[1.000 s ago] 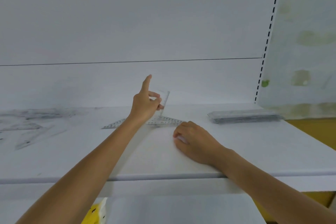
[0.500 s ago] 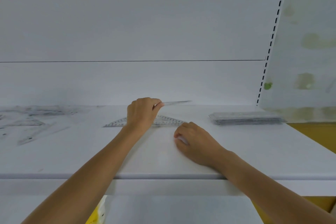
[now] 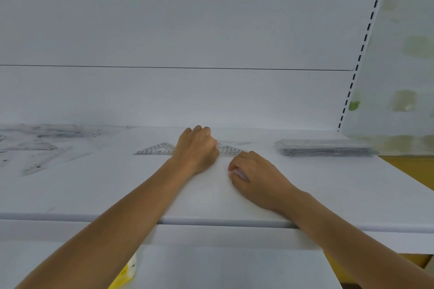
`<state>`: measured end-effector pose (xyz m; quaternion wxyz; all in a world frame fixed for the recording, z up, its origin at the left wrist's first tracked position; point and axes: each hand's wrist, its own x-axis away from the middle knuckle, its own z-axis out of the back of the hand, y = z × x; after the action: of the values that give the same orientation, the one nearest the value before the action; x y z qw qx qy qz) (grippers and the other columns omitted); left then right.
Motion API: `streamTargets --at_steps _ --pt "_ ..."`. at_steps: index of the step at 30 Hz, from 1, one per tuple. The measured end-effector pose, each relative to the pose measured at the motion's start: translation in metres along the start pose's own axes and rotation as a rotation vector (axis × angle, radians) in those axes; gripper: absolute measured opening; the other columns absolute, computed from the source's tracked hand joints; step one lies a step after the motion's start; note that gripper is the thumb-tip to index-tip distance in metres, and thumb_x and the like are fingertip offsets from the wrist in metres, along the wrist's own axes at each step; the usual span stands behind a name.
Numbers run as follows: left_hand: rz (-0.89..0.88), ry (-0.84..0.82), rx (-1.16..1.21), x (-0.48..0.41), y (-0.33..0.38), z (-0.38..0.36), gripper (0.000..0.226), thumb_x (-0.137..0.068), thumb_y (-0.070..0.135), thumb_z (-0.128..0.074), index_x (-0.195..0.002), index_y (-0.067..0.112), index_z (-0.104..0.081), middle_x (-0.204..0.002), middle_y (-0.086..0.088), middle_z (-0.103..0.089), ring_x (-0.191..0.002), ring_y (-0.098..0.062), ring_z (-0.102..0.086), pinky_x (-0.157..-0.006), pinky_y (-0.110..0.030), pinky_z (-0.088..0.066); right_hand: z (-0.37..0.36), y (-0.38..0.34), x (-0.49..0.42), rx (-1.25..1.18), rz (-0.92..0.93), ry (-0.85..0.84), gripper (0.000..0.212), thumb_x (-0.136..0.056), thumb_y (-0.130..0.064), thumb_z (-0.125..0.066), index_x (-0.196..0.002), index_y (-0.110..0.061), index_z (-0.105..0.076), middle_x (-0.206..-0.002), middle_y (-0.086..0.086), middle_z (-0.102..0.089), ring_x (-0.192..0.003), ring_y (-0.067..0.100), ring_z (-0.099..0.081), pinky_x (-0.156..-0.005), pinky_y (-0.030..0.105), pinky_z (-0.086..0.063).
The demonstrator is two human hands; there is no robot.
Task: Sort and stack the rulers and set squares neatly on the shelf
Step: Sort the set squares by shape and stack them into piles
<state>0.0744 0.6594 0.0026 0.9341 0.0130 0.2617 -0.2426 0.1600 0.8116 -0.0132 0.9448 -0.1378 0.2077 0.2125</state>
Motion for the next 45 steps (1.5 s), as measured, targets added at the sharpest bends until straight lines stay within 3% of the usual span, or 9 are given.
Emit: streamTargets --at_steps 3,10,17,23,27,30,33,37,45 --pt "0.027 -0.048 0.017 0.002 0.000 0.000 0.031 -0.089 0.024 -0.040 -0.091 0.014 -0.069 -0.099 -0.005 -0.056 -0.095 -0.022 -0.047 -0.079 -0.030 -0.032 0.000 0.000 0.000 -0.009 -0.010 -0.006 0.023 -0.094 -0.024 -0.042 -0.106 -0.012 -0.057 -0.110 0.001 -0.057 -0.103 0.017 -0.045 -0.083 0.022 -0.032" --pt "0.087 -0.040 0.177 0.005 -0.008 0.003 0.032 -0.091 0.030 -0.045 -0.117 0.019 -0.058 -0.117 -0.001 -0.054 -0.108 -0.019 -0.049 -0.087 -0.030 -0.036 0.002 0.000 -0.001 -0.021 -0.039 -0.039 0.021 -0.093 -0.025 -0.045 -0.104 -0.013 -0.059 -0.108 -0.001 -0.057 -0.102 0.016 -0.047 -0.087 0.024 -0.037" --pt "0.223 -0.073 0.374 0.037 -0.056 0.028 0.018 -0.087 0.026 -0.052 -0.093 0.019 -0.068 -0.092 0.007 -0.060 -0.091 -0.017 -0.058 -0.073 -0.027 -0.042 0.005 -0.015 -0.032 0.025 -0.053 -0.120 0.022 -0.092 -0.025 -0.049 -0.106 -0.013 -0.059 -0.109 0.002 -0.057 -0.103 0.018 -0.051 -0.089 0.027 -0.039" --pt "0.430 -0.047 0.328 0.119 -0.165 0.064 0.016 -0.085 0.026 -0.057 -0.094 0.022 -0.069 -0.097 0.005 -0.066 -0.091 -0.015 -0.060 -0.080 -0.029 -0.047 -0.032 -0.109 -0.116 -0.128 0.036 -0.063 0.017 -0.089 -0.019 -0.053 -0.100 -0.010 -0.062 -0.104 0.006 -0.063 -0.096 0.021 -0.058 -0.088 0.036 -0.046" --pt "0.559 -0.012 0.303 0.184 -0.248 0.099 0.017 -0.083 0.016 -0.060 -0.095 0.016 -0.071 -0.099 -0.004 -0.068 -0.093 -0.022 -0.062 -0.088 -0.037 -0.048 -0.069 -0.205 -0.161 -0.242 0.150 -0.082 0.020 -0.089 -0.020 -0.052 -0.105 -0.011 -0.061 -0.104 0.003 -0.063 -0.094 0.018 -0.057 -0.085 0.032 -0.047" --pt "0.629 0.033 0.308 0.227 -0.302 0.122 0.017 -0.082 0.011 -0.061 -0.095 0.013 -0.072 -0.098 -0.007 -0.068 -0.090 -0.022 -0.062 -0.089 -0.033 -0.048 -0.091 -0.270 -0.187 -0.273 0.234 -0.106 0.022 -0.090 -0.022 -0.051 -0.108 -0.013 -0.060 -0.105 0.002 -0.061 -0.094 0.017 -0.055 -0.081 0.030 -0.045" --pt "0.629 0.035 0.270 0.263 -0.347 0.137 0.017 -0.084 0.012 -0.060 -0.097 0.015 -0.071 -0.099 -0.006 -0.066 -0.085 -0.015 -0.058 -0.082 -0.024 -0.044 -0.111 -0.321 -0.208 -0.296 0.274 -0.107 0.023 -0.089 -0.021 -0.052 -0.109 -0.012 -0.059 -0.106 0.002 -0.062 -0.095 0.018 -0.056 -0.084 0.032 -0.046" --pt "0.617 0.034 0.251 0.297 -0.392 0.143 0.020 -0.086 0.014 -0.058 -0.104 0.016 -0.067 -0.104 -0.006 -0.062 -0.091 -0.015 -0.058 -0.081 -0.024 -0.042 -0.144 -0.368 -0.227 -0.328 0.262 -0.104 0.024 -0.089 -0.021 -0.052 -0.111 -0.012 -0.058 -0.106 0.002 -0.061 -0.095 0.018 -0.056 -0.084 0.032 -0.046" --pt "0.627 0.038 0.306 0.308 -0.460 0.125 0.025 -0.088 0.016 -0.057 -0.111 0.013 -0.065 -0.109 -0.004 -0.061 -0.092 -0.010 -0.054 -0.083 -0.024 -0.042 -0.188 -0.398 -0.275 -0.305 0.214 -0.154 0.025 -0.090 -0.022 -0.053 -0.112 -0.011 -0.057 -0.111 0.004 -0.060 -0.093 0.017 -0.054 -0.083 0.030 -0.044"
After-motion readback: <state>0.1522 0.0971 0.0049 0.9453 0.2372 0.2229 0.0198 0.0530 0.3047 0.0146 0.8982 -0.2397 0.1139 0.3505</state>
